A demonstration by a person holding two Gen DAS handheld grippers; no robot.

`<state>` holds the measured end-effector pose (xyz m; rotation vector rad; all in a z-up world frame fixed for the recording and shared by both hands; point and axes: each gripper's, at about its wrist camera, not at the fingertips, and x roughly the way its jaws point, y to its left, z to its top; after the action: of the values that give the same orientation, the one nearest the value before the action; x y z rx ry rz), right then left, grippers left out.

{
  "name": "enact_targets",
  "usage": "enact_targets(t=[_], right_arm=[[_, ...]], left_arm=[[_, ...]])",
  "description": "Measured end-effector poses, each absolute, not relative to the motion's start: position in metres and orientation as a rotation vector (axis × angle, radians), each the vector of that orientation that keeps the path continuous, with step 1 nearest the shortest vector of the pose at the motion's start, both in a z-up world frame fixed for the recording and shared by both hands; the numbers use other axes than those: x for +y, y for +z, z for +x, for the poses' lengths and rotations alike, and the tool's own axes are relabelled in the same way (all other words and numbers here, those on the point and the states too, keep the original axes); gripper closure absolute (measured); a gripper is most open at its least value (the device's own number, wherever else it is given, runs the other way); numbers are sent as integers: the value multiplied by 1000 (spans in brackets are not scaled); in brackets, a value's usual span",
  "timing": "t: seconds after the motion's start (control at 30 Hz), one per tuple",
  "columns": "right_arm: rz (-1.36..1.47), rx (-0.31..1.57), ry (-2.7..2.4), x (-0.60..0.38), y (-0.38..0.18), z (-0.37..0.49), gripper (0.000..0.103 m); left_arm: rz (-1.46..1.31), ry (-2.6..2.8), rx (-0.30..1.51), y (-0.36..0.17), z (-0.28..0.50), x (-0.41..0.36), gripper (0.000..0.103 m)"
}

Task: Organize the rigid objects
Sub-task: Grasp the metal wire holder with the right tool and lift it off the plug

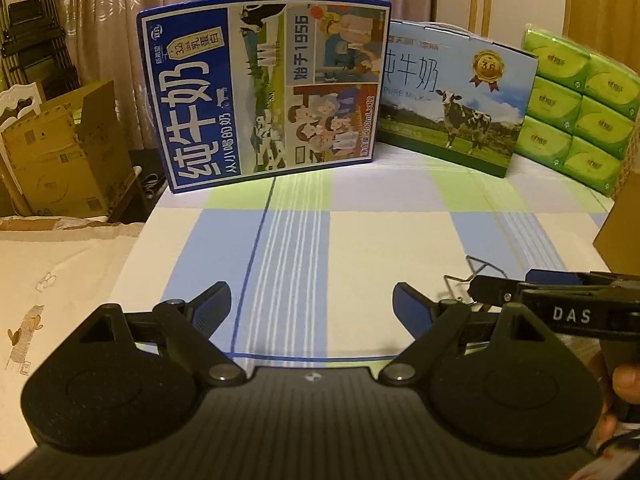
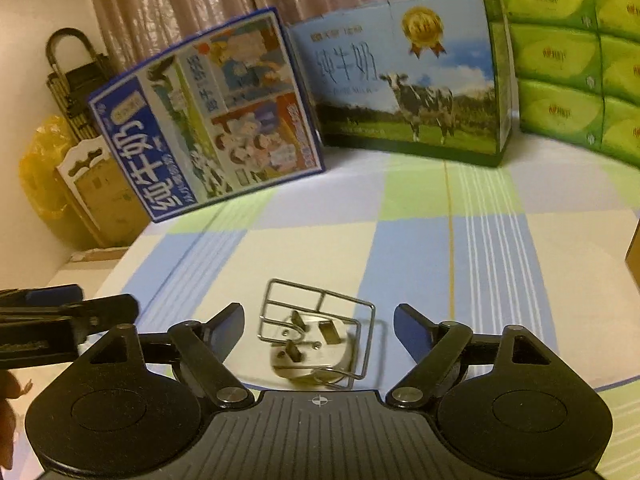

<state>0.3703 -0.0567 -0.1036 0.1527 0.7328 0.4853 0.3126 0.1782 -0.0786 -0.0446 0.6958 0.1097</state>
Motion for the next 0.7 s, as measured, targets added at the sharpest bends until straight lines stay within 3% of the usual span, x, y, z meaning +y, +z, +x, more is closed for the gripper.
enact_targets(t=[0.4,0.67,0.7], right_arm=[[266,778,489,-52,-116,386,25],[279,801,460,-59,-123,388,32],[278,800,467,-59,-122,388,39]], left_arm=[[-52,128,706,-81,314,178,18],[-51,116,707,-80,315,175,18],[-51,116,708,-80,315,175,18]])
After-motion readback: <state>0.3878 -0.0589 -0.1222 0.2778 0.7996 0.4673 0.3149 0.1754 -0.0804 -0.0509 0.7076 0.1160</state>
